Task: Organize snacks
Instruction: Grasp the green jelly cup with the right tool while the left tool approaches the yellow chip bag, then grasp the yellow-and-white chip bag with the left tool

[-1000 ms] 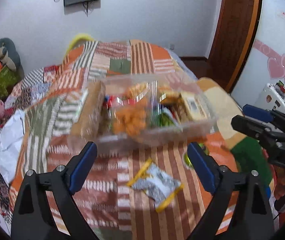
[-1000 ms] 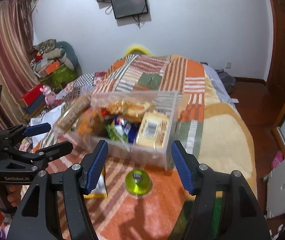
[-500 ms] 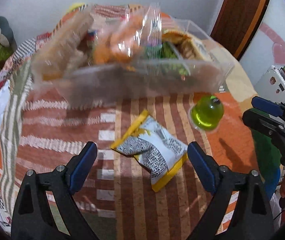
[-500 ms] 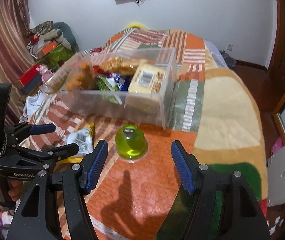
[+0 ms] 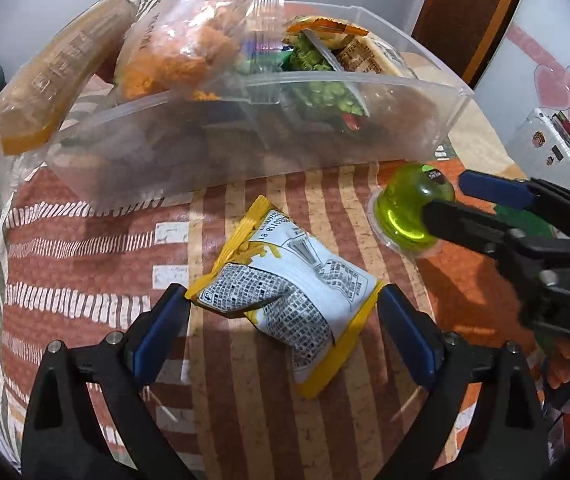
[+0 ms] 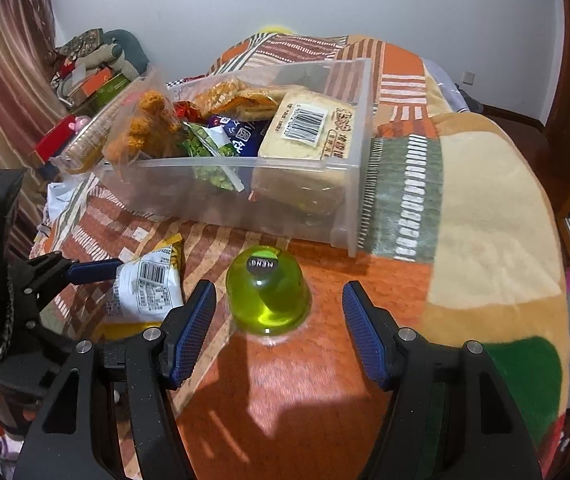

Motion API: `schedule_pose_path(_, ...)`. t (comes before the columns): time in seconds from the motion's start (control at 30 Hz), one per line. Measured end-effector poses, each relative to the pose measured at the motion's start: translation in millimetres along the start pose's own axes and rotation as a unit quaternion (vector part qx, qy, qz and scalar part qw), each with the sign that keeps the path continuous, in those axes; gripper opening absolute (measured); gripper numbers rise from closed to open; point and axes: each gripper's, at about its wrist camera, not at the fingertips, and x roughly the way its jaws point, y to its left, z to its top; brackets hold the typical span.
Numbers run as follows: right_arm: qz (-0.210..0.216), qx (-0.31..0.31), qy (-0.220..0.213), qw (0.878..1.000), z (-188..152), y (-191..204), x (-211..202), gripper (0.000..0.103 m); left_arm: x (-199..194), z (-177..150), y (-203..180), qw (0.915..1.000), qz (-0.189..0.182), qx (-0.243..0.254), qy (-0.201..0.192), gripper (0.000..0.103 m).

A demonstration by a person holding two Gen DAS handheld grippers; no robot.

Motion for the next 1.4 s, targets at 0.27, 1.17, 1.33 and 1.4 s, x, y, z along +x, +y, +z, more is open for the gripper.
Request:
schedule_pose_path(0.27,0.009,-0.002,0.025,1.000,0,8,19,0.047,2,5,-3,0.9996,-0.003,-0.001,-0.026,0.073)
schedule_pose_path(1.17,0.000,0.004,-0.023,1.000,-6,-5,-23,0.046,-49,-20,1,0.9982,-0.030,0.021,-0.048,0.010)
schedule_pose_path(1.33,-0.002,-0.003,-0.026,1.000,-6,-2,-25,0.046,-58,-25,13,0.9988,-0.029,-0.010,-0.038,0.065)
schedule_pose_path(1.4,-0.001,-0.004,-0.027,1.000,-6,-2,-25,0.046,-61,-25,18,0.9982,-0.026,-0.024,-0.047,0.072)
